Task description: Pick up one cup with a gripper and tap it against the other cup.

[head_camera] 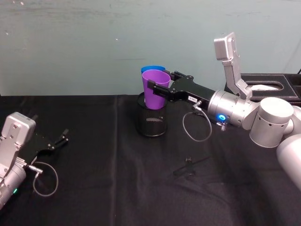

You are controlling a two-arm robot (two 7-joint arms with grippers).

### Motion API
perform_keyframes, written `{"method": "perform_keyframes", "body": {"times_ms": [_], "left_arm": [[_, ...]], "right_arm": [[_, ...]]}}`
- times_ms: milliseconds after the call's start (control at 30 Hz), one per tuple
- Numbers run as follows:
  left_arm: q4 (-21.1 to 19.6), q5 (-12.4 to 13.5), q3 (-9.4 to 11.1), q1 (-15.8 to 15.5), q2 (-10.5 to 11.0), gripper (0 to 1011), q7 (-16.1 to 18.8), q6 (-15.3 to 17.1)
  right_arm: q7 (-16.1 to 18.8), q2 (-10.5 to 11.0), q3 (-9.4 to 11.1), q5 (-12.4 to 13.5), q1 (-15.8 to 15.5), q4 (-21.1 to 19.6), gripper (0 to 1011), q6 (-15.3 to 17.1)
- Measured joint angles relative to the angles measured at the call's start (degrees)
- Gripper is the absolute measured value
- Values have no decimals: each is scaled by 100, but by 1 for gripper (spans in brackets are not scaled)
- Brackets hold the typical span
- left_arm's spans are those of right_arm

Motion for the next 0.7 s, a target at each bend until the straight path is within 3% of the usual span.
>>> {"method": "perform_keyframes", "body": {"times_ms": [700], "left_arm": [[0,0,0,0,0,1000,0,0]], "right_arm": [[0,0,0,0,0,0,724,0]]}}
